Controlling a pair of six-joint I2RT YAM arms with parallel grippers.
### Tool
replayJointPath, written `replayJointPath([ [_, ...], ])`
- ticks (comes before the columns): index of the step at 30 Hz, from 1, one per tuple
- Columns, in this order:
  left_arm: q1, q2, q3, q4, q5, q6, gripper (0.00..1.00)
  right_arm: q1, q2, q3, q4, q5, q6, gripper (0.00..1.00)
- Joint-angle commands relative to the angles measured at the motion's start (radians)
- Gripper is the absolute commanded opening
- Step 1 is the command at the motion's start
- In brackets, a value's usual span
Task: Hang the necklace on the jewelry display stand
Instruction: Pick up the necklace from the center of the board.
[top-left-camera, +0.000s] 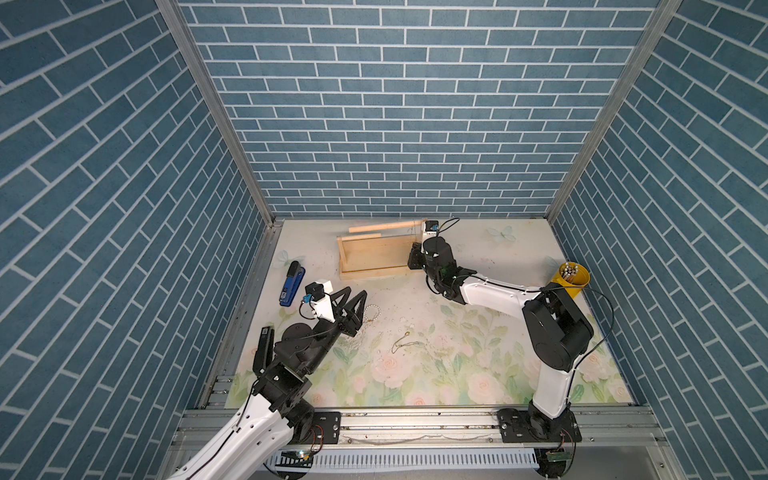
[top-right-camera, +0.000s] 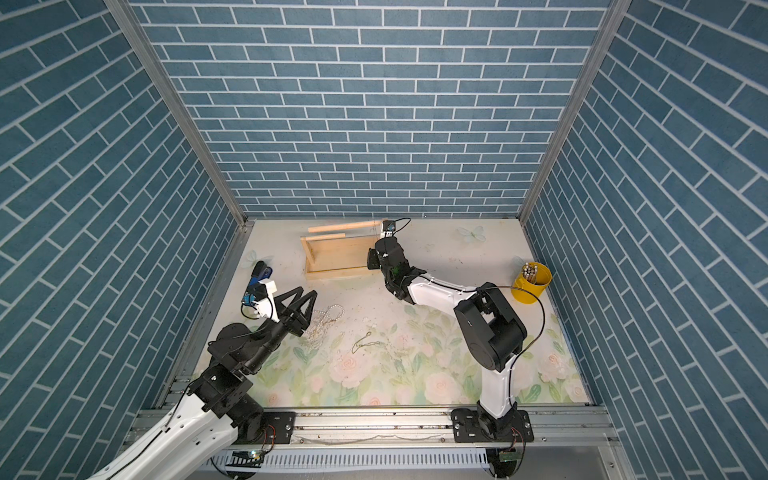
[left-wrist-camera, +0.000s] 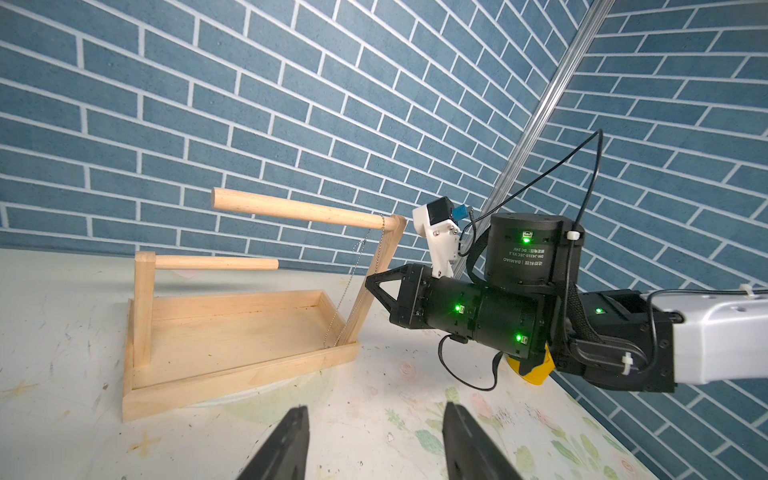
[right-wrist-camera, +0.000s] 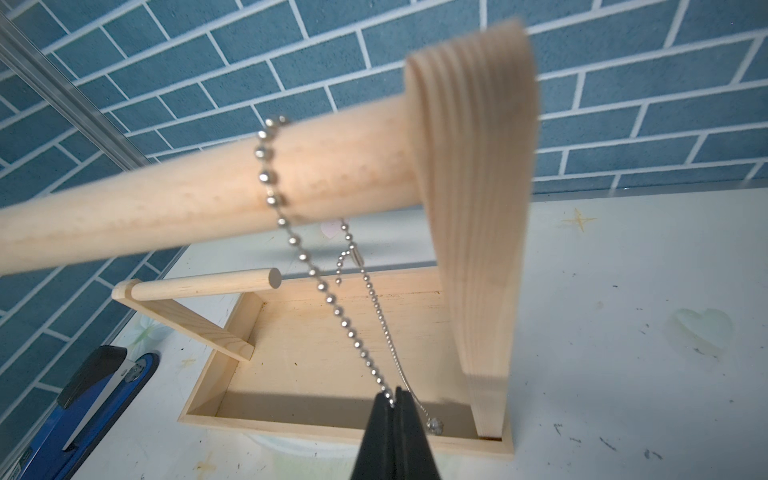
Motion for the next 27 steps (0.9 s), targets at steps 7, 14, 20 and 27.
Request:
replayJointPath([
  [7,0.004,-0.001,-0.007,0.001,0.002,0.01,0.57,0.006,0.011,-0.025,0.033,0.009,0.023,0.0],
  [14,0.003,-0.001,-0.007,0.002,0.0,0.008,0.57,0.006,0.037,-0.029,0.034,0.005,0.026,0.0],
  [20,0.004,-0.003,-0.009,0.001,-0.002,0.008,0.57,0.005,0.057,-0.018,0.025,0.007,0.023,0.0],
  [27,0.004,-0.006,-0.008,-0.002,-0.002,0.006,0.57,0.002,0.086,-0.004,0.016,0.001,0.022,0.0],
])
